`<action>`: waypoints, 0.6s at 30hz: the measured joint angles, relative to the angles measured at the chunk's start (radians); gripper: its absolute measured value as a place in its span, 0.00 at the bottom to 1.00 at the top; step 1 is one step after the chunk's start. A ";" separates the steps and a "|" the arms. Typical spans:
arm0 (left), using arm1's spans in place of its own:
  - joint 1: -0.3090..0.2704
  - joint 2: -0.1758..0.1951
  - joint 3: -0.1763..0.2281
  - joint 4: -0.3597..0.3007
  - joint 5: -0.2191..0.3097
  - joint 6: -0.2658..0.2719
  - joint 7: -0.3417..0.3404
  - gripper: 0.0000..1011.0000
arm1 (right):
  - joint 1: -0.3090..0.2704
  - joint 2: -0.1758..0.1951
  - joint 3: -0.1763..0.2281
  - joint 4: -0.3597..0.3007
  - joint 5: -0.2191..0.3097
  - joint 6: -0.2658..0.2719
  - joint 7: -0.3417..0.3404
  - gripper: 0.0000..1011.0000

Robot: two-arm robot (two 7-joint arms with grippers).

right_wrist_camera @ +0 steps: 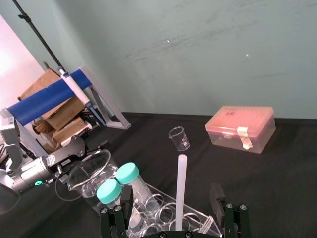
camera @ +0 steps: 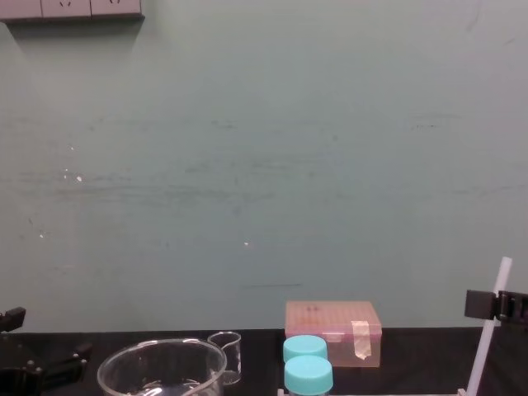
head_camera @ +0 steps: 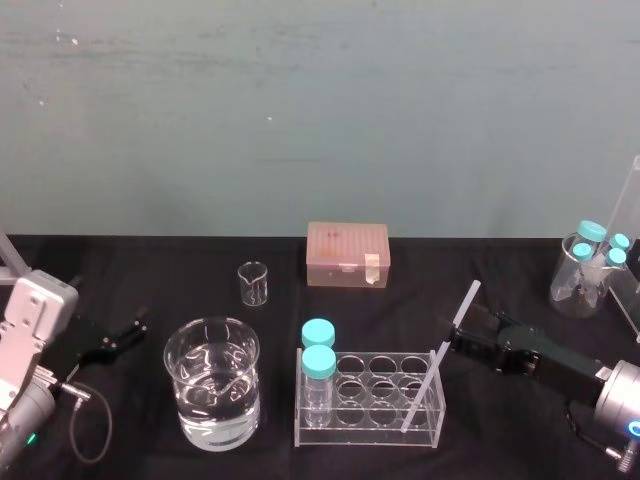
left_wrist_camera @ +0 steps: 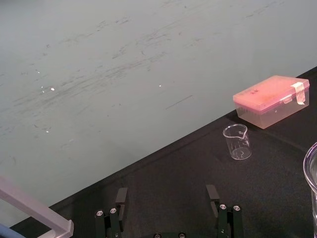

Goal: Pick up the stirring rod with one hand, then place it down.

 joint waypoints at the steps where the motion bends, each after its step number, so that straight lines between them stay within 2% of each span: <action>1: 0.000 0.000 0.000 0.000 0.000 0.000 0.000 0.99 | 0.001 0.000 -0.001 0.001 -0.001 -0.003 0.002 0.99; 12: 0.000 0.000 0.000 0.000 0.000 0.000 0.000 0.99 | 0.011 -0.027 -0.004 0.020 -0.006 -0.055 0.022 0.99; 18: 0.000 0.000 0.000 0.000 0.000 0.000 0.000 0.99 | 0.009 -0.037 -0.004 0.023 -0.001 -0.060 0.026 0.99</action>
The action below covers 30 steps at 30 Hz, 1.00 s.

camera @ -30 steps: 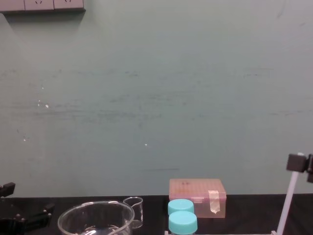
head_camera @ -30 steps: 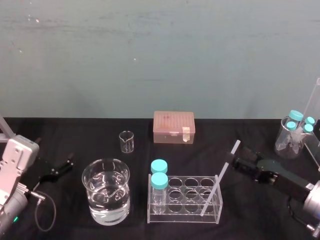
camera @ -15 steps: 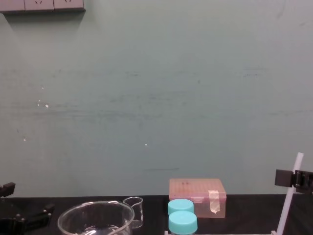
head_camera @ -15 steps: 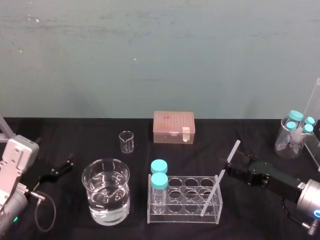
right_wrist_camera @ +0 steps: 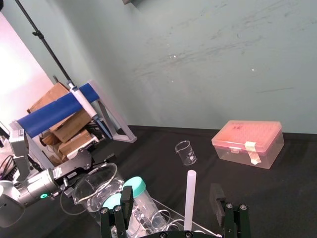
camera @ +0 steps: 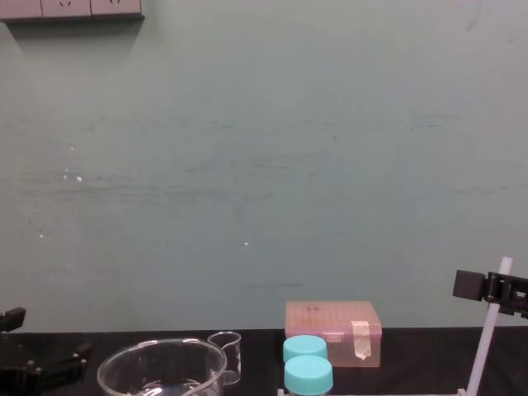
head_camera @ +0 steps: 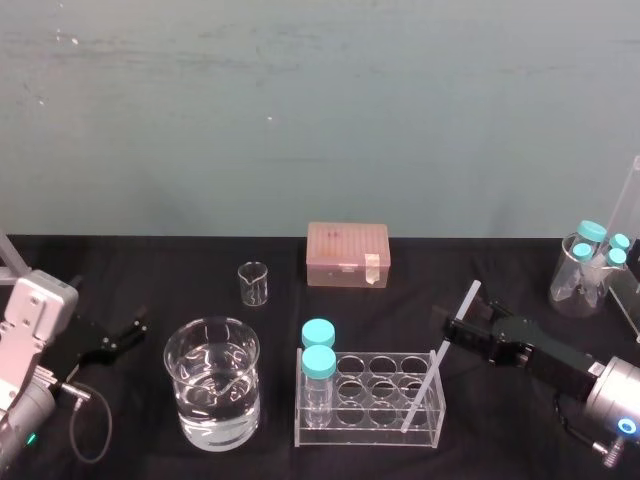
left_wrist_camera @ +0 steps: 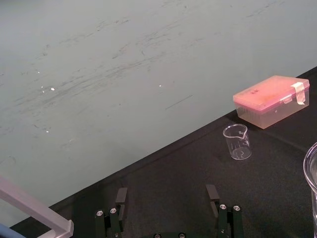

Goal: Pick up the stirring rod with one hand, then place it down.

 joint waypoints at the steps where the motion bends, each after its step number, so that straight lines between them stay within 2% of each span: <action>1: 0.000 0.000 0.000 0.000 0.000 0.000 0.000 0.99 | 0.000 -0.001 0.000 0.000 0.001 0.001 0.000 0.99; 19: 0.000 0.000 0.000 0.000 0.000 0.000 0.000 0.99 | 0.002 -0.020 -0.011 0.021 0.001 -0.002 -0.012 0.99; 30: 0.000 0.000 0.000 0.000 0.000 0.000 0.000 0.99 | 0.002 -0.019 -0.011 0.020 0.001 -0.001 -0.013 0.97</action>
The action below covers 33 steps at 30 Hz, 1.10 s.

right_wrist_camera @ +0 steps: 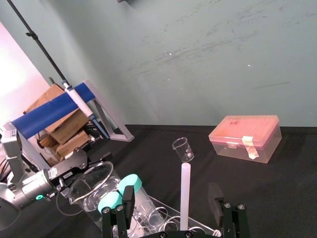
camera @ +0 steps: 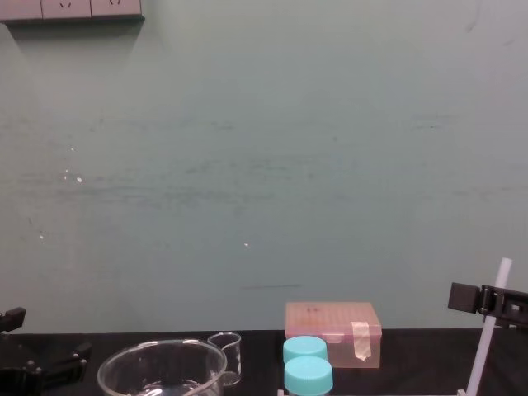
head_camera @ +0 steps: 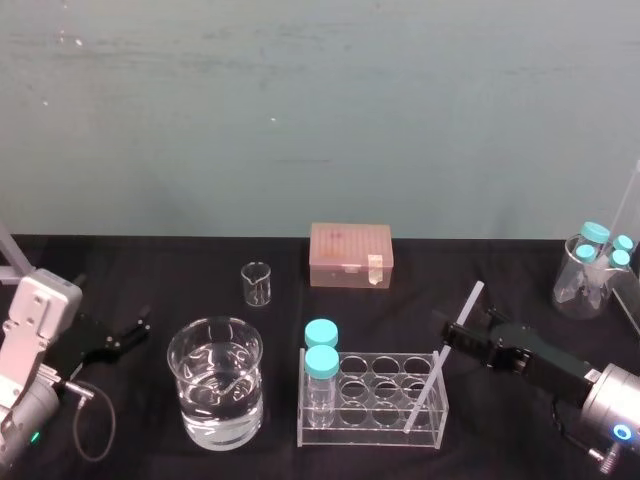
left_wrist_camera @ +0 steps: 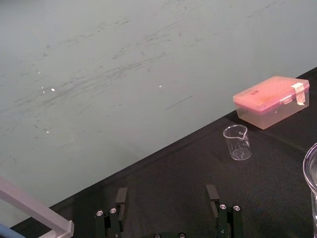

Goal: Pick up the stirring rod with one hand, then place it down.

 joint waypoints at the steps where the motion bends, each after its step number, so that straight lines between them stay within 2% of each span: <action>1: 0.000 0.000 0.000 0.000 0.000 0.000 0.000 0.99 | 0.000 0.000 0.000 0.000 0.000 0.000 0.000 0.96; 11: 0.000 0.000 0.000 0.000 0.000 0.000 0.000 0.99 | 0.000 0.001 0.001 -0.002 0.000 -0.001 0.001 0.71; 12: 0.000 0.000 0.000 0.000 0.000 0.000 0.000 0.99 | 0.000 0.001 0.001 -0.002 0.000 -0.001 0.001 0.65; 14: 0.000 0.000 0.000 0.000 0.000 0.000 0.000 0.99 | 0.000 0.001 0.001 -0.002 0.000 -0.001 0.001 0.62; 17: 0.000 0.000 0.000 0.000 0.000 0.000 0.000 0.99 | 0.000 0.001 0.001 -0.002 0.000 -0.001 0.002 0.48; 18: 0.000 0.000 0.000 0.000 0.000 0.000 0.000 0.99 | 0.000 0.001 0.001 -0.002 0.000 -0.001 0.002 0.48; 20: 0.000 0.000 0.000 0.000 0.000 0.000 0.000 0.99 | 0.000 0.001 0.001 -0.002 0.000 -0.001 0.002 0.39; 27: 0.000 0.000 0.000 0.000 0.000 0.000 0.000 0.99 | 0.000 0.001 0.001 -0.002 0.000 -0.001 0.002 0.20; 28: 0.000 0.000 0.000 0.000 0.000 0.000 0.000 0.99 | 0.000 0.001 0.001 -0.002 0.000 -0.001 0.002 0.15; 33: 0.000 0.000 0.000 0.000 0.000 0.000 0.000 0.99 | 0.000 0.001 0.001 -0.002 0.000 -0.001 0.002 0.07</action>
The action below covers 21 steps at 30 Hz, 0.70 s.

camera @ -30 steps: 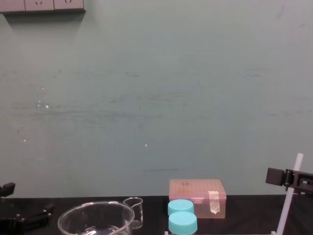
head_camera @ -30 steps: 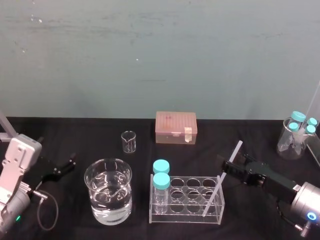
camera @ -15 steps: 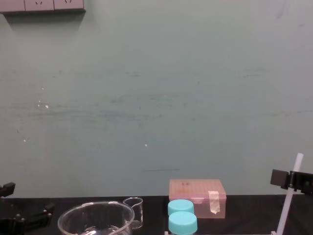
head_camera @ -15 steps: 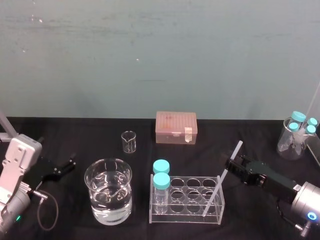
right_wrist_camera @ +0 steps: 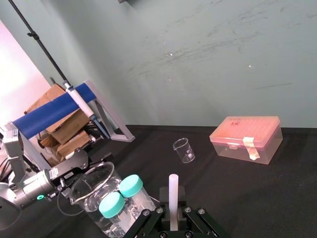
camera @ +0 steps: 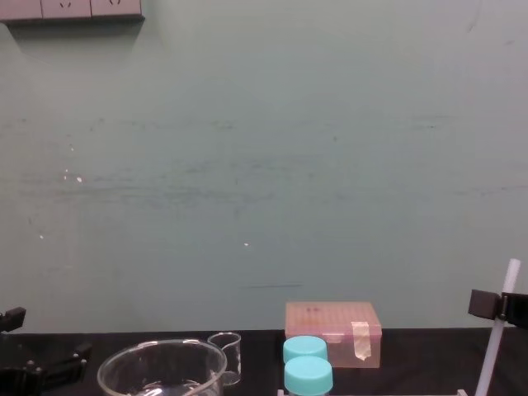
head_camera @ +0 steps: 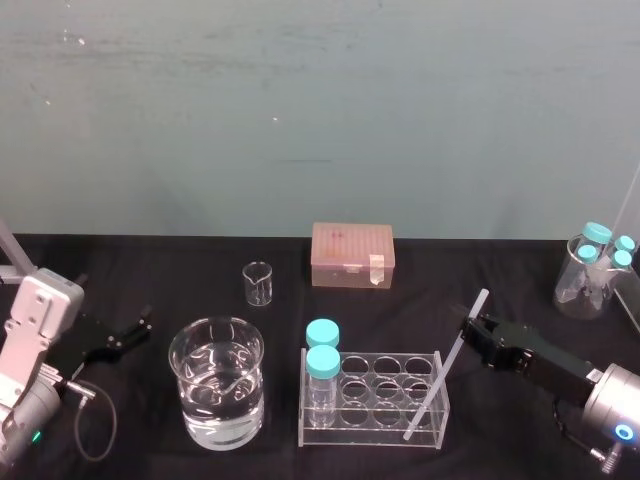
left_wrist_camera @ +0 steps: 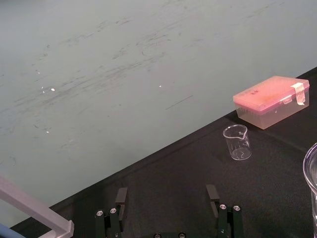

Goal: Pick up the stirring rod with one hand, then place it down.

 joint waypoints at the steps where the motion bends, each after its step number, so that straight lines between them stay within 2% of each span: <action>1: 0.000 0.000 0.000 0.000 0.000 0.000 0.000 0.99 | 0.000 0.000 0.000 0.000 0.000 0.000 0.000 0.07; 10: 0.000 0.000 0.000 0.000 0.000 0.000 0.000 0.99 | 0.004 -0.002 -0.001 -0.001 -0.015 -0.013 0.000 0.07; 16: 0.000 0.000 0.000 0.000 0.000 0.000 0.000 0.99 | 0.049 -0.006 -0.013 -0.011 -0.105 -0.051 0.019 0.07; 21: 0.000 0.000 0.000 0.000 0.000 0.000 0.000 0.99 | 0.091 0.010 -0.017 -0.039 -0.138 -0.021 0.036 0.07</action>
